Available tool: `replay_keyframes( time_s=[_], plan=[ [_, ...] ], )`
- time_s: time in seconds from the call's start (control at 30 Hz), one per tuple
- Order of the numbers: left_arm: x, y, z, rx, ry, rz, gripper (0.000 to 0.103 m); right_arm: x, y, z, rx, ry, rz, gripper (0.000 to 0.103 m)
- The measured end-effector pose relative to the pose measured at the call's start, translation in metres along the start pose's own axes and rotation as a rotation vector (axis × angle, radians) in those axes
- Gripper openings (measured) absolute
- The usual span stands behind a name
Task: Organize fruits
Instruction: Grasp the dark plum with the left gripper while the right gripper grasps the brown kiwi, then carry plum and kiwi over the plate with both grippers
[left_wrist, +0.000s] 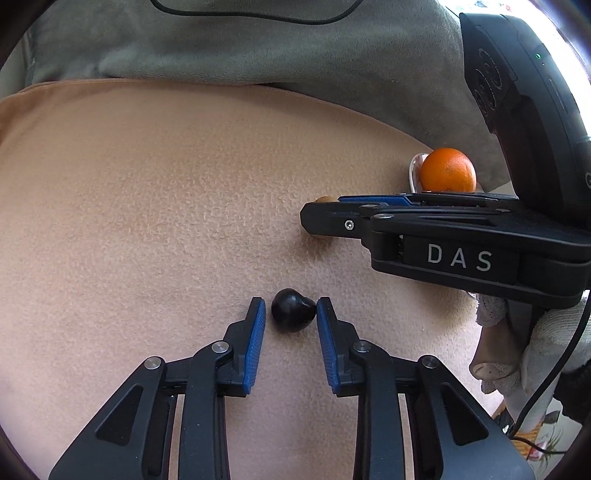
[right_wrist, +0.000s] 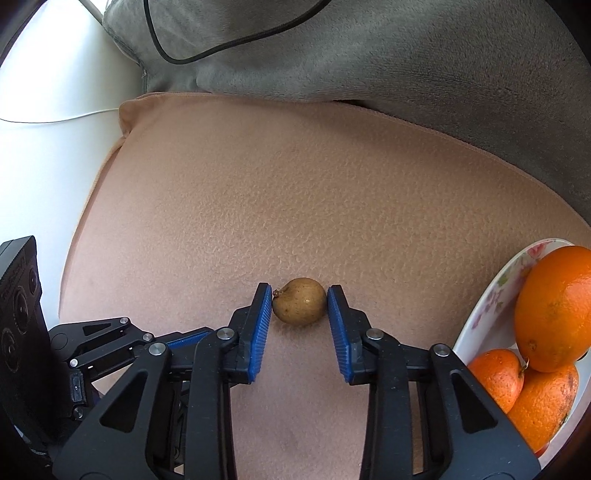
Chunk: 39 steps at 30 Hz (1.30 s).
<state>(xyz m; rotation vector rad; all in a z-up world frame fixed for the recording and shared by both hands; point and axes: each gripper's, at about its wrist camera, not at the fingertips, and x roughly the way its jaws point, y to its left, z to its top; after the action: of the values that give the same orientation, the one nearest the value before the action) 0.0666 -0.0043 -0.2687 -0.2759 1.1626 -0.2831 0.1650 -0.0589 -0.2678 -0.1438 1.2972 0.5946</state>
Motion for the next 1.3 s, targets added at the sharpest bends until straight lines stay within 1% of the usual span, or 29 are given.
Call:
replay_keyframes(
  time_s=[0.03,0.27,0.47,0.67,1.0,1.3],
  plan=[
    [0.0,-0.002,0.0,0.001,-0.001,-0.002,0.024,0.0,0.0,0.0,0.0,-0.001,0.002,0.033],
    [0.0,-0.004,0.0,-0.002,-0.005,-0.004,0.023,-0.007,0.0,-0.003,0.003,-0.017,0.007,0.033],
    [-0.012,0.015,-0.001,0.001,-0.012,-0.006,0.023,-0.02,-0.003,-0.003,0.012,-0.042,0.016,0.032],
    [-0.02,0.014,0.0,0.015,-0.019,-0.01,0.023,-0.036,-0.005,-0.005,0.026,-0.07,0.02,0.032],
    [-0.039,0.003,-0.002,0.04,-0.046,-0.027,0.023,-0.068,-0.021,-0.013,0.056,-0.123,0.018,0.032],
    [-0.047,-0.018,0.007,0.079,-0.066,-0.054,0.023,-0.099,-0.051,-0.021,0.098,-0.163,0.006,0.032]
  ],
)
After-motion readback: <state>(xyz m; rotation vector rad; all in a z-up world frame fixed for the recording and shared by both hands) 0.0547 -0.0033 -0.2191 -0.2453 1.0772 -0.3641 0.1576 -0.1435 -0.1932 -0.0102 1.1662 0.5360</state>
